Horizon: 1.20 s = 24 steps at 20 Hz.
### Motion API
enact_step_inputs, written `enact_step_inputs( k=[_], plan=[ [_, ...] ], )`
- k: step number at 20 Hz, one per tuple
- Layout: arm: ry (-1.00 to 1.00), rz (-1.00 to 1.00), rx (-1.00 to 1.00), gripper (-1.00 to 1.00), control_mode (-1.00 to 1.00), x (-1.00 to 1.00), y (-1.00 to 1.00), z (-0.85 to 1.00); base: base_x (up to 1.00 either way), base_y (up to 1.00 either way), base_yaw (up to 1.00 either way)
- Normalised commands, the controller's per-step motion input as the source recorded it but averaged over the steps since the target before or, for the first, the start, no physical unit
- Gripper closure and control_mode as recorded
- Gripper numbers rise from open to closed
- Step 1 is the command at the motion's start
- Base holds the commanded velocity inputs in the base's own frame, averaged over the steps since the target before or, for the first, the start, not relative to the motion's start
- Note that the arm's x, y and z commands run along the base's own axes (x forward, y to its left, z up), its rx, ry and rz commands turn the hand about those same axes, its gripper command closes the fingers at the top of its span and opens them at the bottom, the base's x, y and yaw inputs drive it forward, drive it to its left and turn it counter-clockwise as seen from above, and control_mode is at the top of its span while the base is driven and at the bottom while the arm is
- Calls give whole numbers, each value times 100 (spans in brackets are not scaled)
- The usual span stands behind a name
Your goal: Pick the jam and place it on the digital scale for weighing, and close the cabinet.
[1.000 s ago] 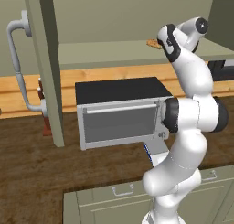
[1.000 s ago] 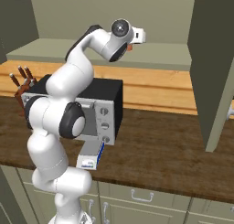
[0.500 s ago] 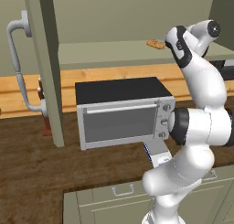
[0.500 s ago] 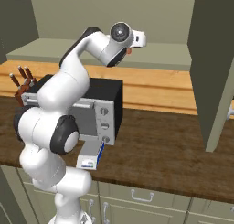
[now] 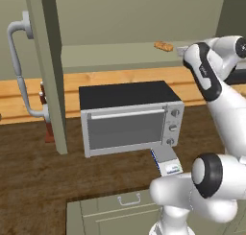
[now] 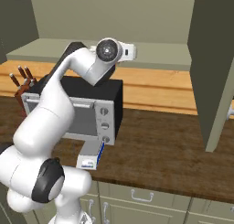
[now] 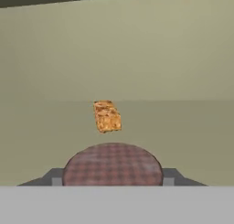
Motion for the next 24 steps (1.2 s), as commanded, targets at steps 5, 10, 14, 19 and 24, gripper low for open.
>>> enact_step_inputs(
  k=[5,10,14,19,24],
  plan=[
    [14,36,27,100,-100,-98,3,-36,0,0,0],
    [5,52,28,100,-100,-46,28,-49,0,0,0],
    [-2,63,3,100,-100,-4,38,-66,0,0,0],
    [-13,49,-14,100,-100,0,56,-86,0,0,0],
    [-19,33,-14,100,-100,-8,53,-74,0,0,0]
  ],
)
